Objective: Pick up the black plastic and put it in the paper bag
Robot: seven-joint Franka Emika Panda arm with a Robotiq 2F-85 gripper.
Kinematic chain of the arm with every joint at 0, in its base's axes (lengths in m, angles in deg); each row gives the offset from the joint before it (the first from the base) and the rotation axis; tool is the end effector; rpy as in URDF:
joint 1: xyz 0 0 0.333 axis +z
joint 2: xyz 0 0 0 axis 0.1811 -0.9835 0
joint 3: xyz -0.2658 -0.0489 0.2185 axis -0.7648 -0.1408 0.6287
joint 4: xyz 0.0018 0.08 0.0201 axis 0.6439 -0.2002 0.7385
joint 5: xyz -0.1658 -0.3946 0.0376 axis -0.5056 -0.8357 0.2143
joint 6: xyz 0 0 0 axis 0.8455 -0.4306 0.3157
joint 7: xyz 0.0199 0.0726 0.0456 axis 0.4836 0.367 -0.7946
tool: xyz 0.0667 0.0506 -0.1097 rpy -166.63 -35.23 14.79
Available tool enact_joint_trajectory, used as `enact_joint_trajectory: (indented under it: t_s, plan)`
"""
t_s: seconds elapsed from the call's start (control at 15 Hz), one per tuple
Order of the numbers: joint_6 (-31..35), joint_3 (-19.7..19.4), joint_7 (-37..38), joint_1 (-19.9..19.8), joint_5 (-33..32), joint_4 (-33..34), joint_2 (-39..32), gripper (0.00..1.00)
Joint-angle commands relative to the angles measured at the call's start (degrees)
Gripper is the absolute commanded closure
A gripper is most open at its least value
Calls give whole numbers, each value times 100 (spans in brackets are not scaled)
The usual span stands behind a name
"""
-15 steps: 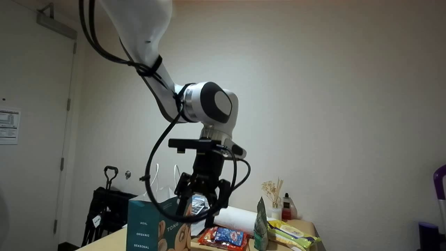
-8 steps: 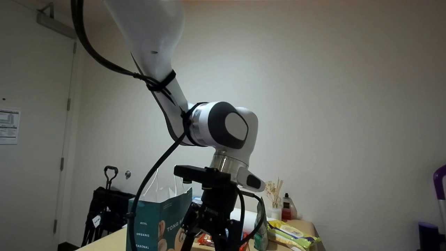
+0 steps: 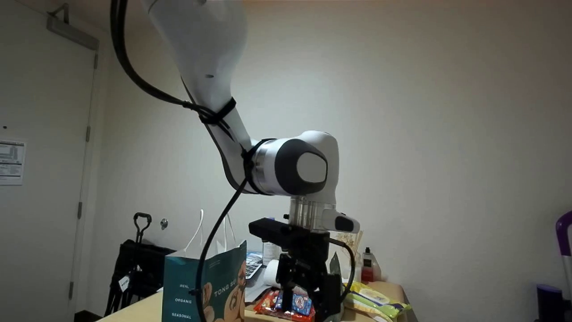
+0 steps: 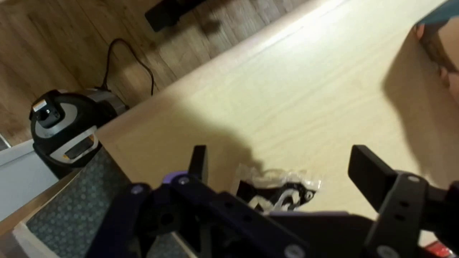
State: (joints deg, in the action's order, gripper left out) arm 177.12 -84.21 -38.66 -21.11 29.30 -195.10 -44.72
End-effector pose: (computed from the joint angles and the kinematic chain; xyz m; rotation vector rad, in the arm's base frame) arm 0.4233 -0.1797 0.2798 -2.9870 0.8888 0.1426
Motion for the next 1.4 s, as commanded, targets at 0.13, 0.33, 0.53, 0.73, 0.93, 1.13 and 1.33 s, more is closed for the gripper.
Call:
enact_joint_trajectory:
  t_s: [0.13, 0.33, 0.53, 0.73, 0.93, 1.13, 1.33]
  plan:
    - [375, -51, 318, -168, 73, 268, -390, 0]
    - [378, -89, 357, -186, 88, 393, -562, 0]
    - [371, -74, 336, -170, 59, 559, -815, 0]
    - [276, -42, 434, -116, -182, 916, -1392, 0]
    - [206, -88, 511, -67, -287, 1268, -1965, 0]
    - [121, -151, 421, -119, -125, 1693, -2484, 0]
    - [321, -187, 372, -79, -101, 1602, -2456, 0]
